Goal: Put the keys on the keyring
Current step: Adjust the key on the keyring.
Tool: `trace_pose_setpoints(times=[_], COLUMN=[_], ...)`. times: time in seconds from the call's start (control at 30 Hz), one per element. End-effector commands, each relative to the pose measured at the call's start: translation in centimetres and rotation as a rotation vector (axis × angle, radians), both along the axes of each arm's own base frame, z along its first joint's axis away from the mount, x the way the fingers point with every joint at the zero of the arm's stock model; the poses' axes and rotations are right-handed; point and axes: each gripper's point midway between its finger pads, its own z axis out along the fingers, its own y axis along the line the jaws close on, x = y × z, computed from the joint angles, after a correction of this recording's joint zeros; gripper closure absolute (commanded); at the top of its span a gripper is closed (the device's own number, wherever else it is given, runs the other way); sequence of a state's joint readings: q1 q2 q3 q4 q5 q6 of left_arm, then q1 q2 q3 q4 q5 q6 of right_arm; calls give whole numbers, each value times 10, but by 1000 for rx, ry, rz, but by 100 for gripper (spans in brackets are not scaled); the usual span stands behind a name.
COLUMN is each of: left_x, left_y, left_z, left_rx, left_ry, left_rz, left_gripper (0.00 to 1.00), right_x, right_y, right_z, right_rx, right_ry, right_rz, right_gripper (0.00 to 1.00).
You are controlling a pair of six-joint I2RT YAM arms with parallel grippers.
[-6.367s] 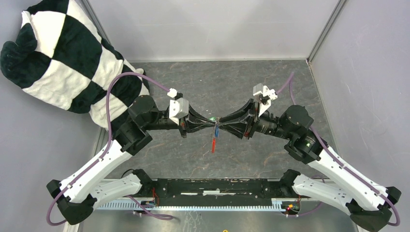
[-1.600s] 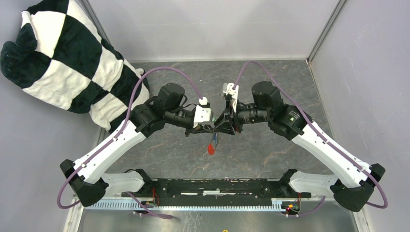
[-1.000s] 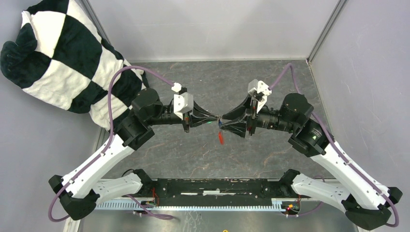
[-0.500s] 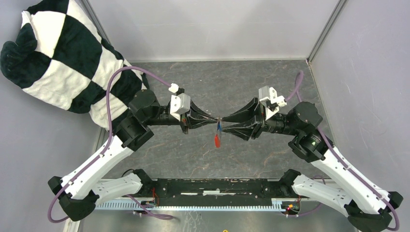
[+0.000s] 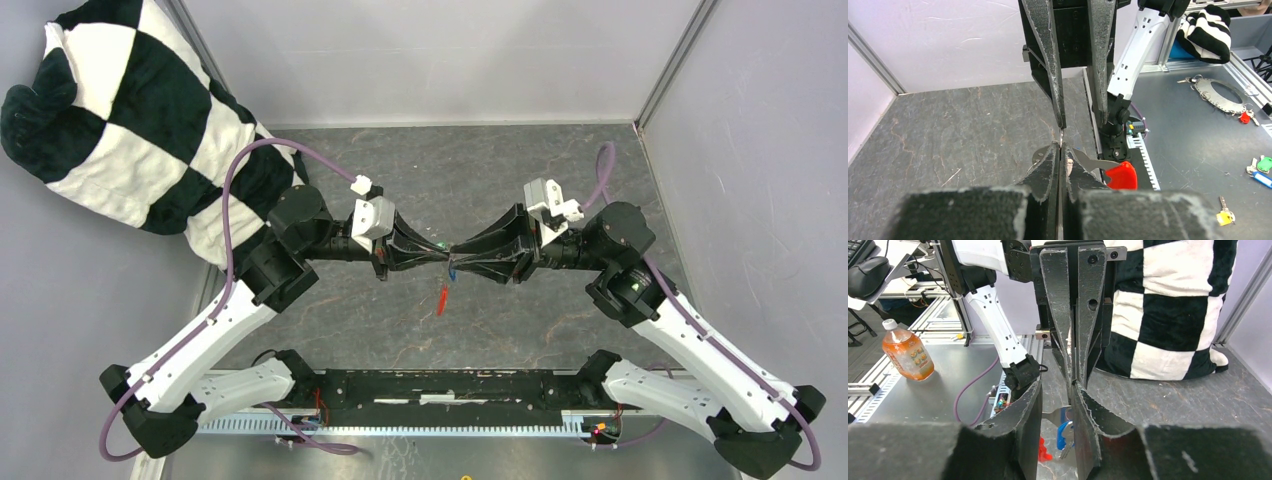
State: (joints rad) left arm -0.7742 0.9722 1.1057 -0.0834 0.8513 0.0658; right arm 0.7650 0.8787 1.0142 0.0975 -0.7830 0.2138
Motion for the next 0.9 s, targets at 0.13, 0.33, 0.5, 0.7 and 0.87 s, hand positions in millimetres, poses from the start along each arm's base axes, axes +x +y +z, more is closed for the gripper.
trace_pose_setpoints(times=[0.13,0.33,0.5,0.7,0.87], left_x=[-13,-12,-13,-11,-10], left_y=[5,4,4,3,2], left_z=[19,19,18,16,19], left_rx=[-52,-50,-48,-42,-49], left_ry=[-41,-44,-47,-50,-56], left_rz=[-44,-47,-54,-52,-49], left_gripper=[98,98,98,98,98], right_x=[18,18,17,8,9], right_y=[-5,-6,-3,3,4], right_z=[-4,-5,-4,1,-14], right_rx=[-60,-64,-50,27,1], right_ry=[-23,-30,-25,-2,26], right_rz=[-104,-108,-85,-19,-10], right_gripper=[51,53,59,76,100])
